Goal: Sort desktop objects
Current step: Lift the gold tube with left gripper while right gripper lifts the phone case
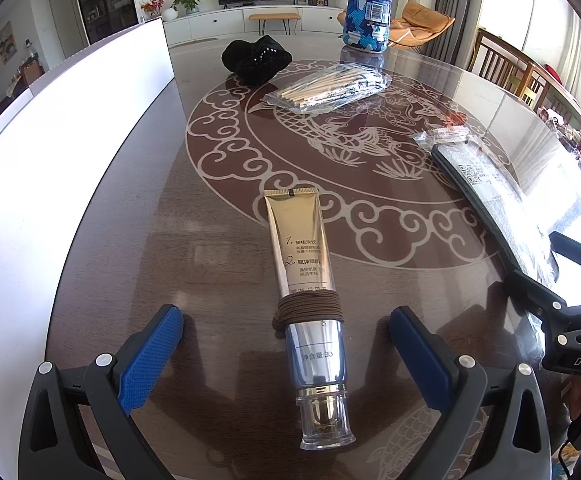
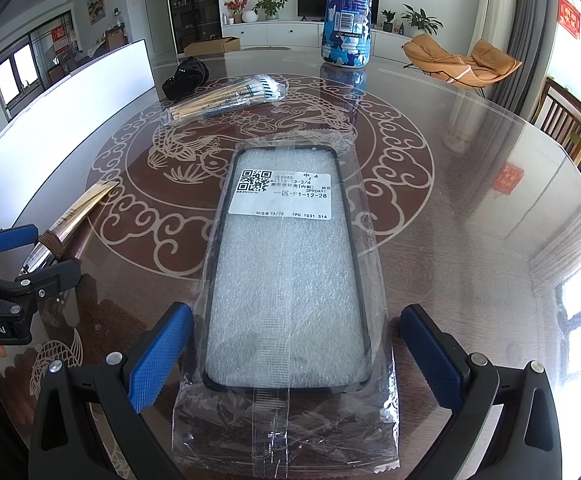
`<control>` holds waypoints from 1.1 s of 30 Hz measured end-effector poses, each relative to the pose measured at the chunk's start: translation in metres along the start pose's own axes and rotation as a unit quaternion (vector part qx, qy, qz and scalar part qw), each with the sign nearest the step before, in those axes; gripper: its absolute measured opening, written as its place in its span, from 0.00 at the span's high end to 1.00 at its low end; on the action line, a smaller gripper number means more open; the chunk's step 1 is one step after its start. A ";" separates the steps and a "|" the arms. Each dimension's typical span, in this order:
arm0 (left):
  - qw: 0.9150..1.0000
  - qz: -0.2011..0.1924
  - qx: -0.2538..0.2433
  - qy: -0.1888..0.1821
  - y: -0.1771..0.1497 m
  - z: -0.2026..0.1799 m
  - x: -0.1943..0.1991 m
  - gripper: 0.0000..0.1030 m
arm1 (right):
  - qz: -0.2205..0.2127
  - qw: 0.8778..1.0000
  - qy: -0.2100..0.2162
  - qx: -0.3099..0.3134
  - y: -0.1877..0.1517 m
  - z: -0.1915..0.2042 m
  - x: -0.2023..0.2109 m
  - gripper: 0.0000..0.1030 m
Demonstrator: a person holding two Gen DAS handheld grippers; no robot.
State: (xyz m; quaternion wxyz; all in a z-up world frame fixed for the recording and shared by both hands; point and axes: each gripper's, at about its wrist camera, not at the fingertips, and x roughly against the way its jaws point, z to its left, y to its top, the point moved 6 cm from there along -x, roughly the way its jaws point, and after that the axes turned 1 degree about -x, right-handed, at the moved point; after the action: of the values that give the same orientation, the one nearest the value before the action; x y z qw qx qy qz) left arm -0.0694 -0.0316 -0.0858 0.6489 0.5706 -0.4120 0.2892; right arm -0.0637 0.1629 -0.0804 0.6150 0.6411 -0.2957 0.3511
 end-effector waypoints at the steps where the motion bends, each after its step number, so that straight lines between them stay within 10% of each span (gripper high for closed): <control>1: 1.000 0.005 0.001 0.000 -0.001 0.000 0.001 0.00 | 0.000 1.000 0.000 0.000 0.000 0.000 0.000 0.00; 14: 0.994 0.085 -0.030 -0.055 -0.002 -0.007 0.003 0.01 | 0.174 0.983 0.062 0.007 0.036 -0.012 -0.028 0.00; 19: 0.995 0.086 -0.044 -0.032 0.012 -0.009 0.000 0.30 | 0.204 0.976 0.058 0.050 0.047 0.003 -0.038 0.00; 23: 0.995 0.083 -0.052 -0.027 0.017 -0.007 0.003 0.72 | 0.213 0.974 0.035 0.069 0.048 0.009 -0.044 0.05; 26: 0.995 0.077 -0.046 -0.034 0.015 -0.001 0.008 0.72 | 0.198 0.977 0.034 0.068 0.051 0.005 -0.034 0.26; 33: 0.997 0.047 -0.043 -0.041 0.011 0.004 0.034 0.72 | 0.180 0.979 0.080 0.047 0.046 -0.003 -0.005 0.26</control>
State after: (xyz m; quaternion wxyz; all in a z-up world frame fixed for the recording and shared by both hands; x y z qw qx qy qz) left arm -0.0630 -0.0365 -0.0508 0.6412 0.5338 -0.4761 0.2778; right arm -0.1040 0.1629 -0.0580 0.5323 0.5754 -0.3394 0.5199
